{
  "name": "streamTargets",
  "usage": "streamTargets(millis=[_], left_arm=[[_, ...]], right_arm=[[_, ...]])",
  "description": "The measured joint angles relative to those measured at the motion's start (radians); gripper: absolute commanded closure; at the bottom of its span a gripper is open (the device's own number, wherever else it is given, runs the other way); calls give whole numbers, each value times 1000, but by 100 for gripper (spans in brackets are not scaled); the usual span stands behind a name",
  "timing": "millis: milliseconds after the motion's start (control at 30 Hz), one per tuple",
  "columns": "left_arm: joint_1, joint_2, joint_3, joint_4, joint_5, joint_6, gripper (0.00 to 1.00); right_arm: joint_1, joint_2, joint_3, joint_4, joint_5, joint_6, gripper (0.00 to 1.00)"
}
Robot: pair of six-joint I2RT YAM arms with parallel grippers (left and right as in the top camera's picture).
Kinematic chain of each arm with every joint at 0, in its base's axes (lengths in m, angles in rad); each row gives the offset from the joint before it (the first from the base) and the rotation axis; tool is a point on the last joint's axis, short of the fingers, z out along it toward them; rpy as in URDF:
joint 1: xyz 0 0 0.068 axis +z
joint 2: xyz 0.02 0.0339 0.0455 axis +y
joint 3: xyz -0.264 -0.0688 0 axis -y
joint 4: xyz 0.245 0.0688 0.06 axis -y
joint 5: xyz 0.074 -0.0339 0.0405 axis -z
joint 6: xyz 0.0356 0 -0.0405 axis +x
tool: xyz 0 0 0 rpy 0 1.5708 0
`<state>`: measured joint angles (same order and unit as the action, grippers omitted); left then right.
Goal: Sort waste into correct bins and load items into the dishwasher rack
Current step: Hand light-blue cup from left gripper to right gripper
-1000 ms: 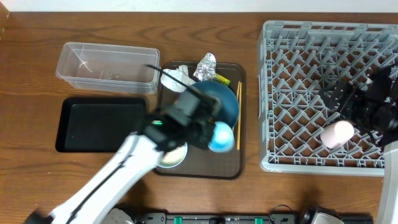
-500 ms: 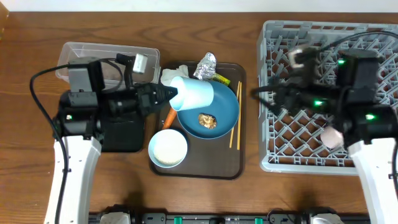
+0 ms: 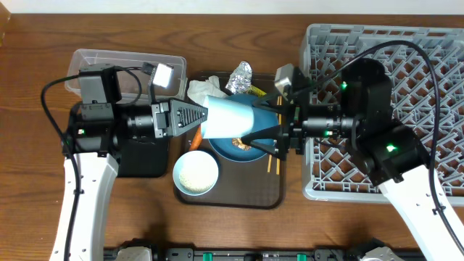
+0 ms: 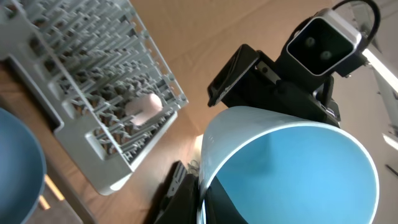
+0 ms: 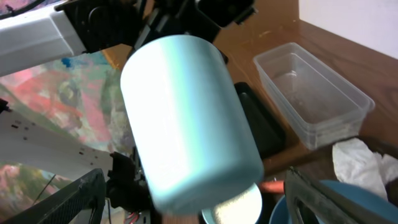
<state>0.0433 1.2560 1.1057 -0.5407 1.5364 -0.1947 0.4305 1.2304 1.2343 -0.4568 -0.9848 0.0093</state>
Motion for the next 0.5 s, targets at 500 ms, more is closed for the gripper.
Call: streamTargets(millis=[500], left_arm=[[-31,0,0,40,10,-11,89]], right_arm=[[77,38,0,31,24,-23,49]])
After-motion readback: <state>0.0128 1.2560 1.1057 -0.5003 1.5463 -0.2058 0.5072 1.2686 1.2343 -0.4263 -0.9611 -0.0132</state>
